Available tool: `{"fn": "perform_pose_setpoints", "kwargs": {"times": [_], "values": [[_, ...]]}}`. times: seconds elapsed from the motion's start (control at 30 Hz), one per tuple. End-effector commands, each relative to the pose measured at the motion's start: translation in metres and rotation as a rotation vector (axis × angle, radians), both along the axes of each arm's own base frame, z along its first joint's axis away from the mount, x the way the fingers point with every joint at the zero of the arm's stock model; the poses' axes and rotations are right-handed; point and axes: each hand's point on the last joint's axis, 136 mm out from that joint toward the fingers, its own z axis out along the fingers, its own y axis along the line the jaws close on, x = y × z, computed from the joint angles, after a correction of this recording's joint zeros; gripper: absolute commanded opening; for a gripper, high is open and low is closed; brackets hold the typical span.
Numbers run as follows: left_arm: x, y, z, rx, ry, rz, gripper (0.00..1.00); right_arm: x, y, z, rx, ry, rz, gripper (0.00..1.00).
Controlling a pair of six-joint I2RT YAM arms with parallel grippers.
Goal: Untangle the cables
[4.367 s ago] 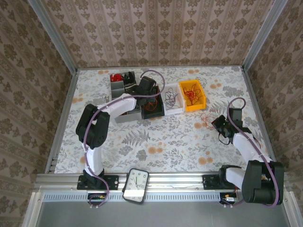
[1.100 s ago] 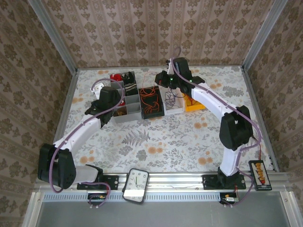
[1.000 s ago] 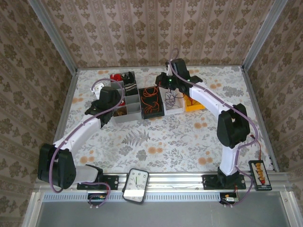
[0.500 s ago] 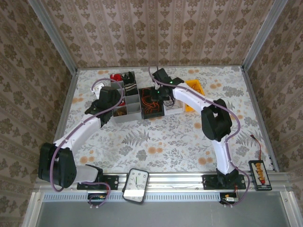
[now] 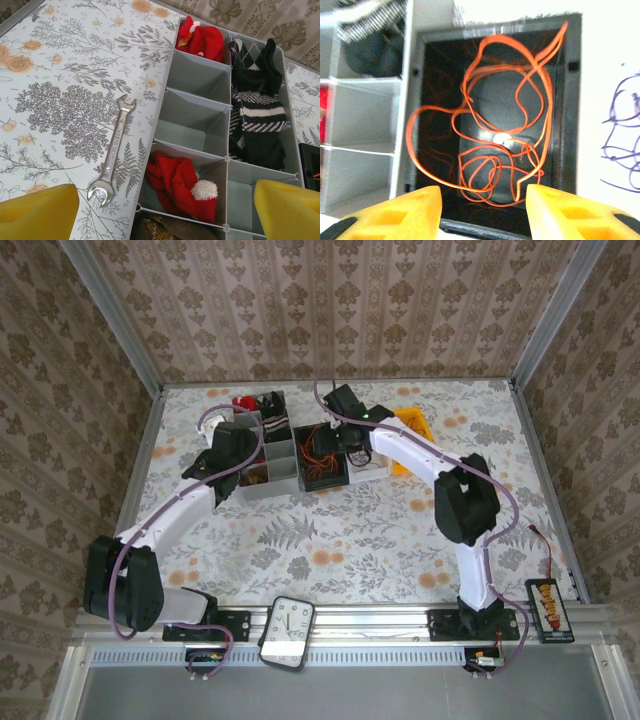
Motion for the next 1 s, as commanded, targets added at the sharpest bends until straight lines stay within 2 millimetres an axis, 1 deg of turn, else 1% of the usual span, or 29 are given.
{"fn": "perform_pose_setpoints", "kwargs": {"times": [0.0, 0.1, 0.2, 0.27, 0.3, 0.37, 0.43, 0.53, 0.57, 0.63, 0.7, 0.73, 0.77, 0.83, 0.87, 0.93, 0.97], "values": [[0.007, -0.007, 0.011, 0.004, -0.028, -0.026, 0.91, 0.011, -0.016, 0.045, 0.013, -0.145, -0.062, 0.54], [0.007, -0.009, 0.012, 0.001, -0.03, -0.033, 0.91, 0.011, -0.029, 0.049, 0.013, -0.169, -0.103, 0.55], [0.008, -0.01, 0.01, 0.0, -0.022, -0.044, 0.91, 0.009, -0.044, 0.048, 0.021, -0.181, -0.151, 0.55], [0.006, -0.011, 0.008, -0.001, -0.013, -0.047, 0.91, 0.008, -0.06, 0.045, 0.012, -0.187, -0.197, 0.55], [0.006, -0.01, 0.008, 0.0, -0.011, -0.046, 0.91, 0.007, -0.069, 0.044, 0.005, -0.19, -0.226, 0.55], [0.003, -0.007, 0.009, 0.011, -0.015, -0.039, 0.91, 0.004, -0.097, 0.039, 0.01, -0.199, -0.3, 0.55], [0.0, 0.0, 0.013, 0.047, -0.025, -0.026, 0.91, 0.001, -0.132, 0.037, 0.031, -0.213, -0.39, 0.56], [-0.01, 0.02, 0.015, 0.135, -0.033, 0.008, 0.94, -0.012, -0.19, 0.029, 0.031, -0.247, -0.519, 0.58], [-0.014, 0.029, 0.015, 0.166, -0.032, 0.023, 0.97, -0.018, -0.211, 0.026, 0.004, -0.263, -0.568, 0.61], [-0.025, 0.049, 0.014, 0.221, -0.02, 0.056, 1.0, -0.028, -0.245, 0.026, -0.072, -0.312, -0.642, 0.7], [-0.038, 0.07, 0.01, 0.257, 0.004, 0.098, 1.0, -0.04, -0.273, 0.03, -0.195, -0.388, -0.693, 0.76], [-0.045, 0.081, 0.007, 0.27, 0.016, 0.127, 1.0, -0.047, -0.287, 0.038, -0.254, -0.446, -0.722, 0.78], [-0.053, 0.091, 0.004, 0.284, 0.028, 0.151, 1.0, -0.054, -0.297, 0.04, -0.301, -0.484, -0.743, 0.8], [-0.07, 0.112, 0.001, 0.335, 0.051, 0.217, 1.0, -0.067, -0.315, 0.039, -0.402, -0.556, -0.773, 1.0], [-0.078, 0.12, -0.001, 0.366, 0.06, 0.241, 1.0, -0.072, -0.321, 0.034, -0.433, -0.567, -0.779, 1.0], [-0.092, 0.136, -0.004, 0.426, 0.082, 0.28, 1.0, -0.077, -0.331, 0.017, -0.47, -0.538, -0.785, 1.0], [-0.093, 0.14, -0.005, 0.476, 0.069, 0.27, 1.0, -0.077, -0.335, 0.01, -0.479, -0.527, -0.793, 1.0]]}}
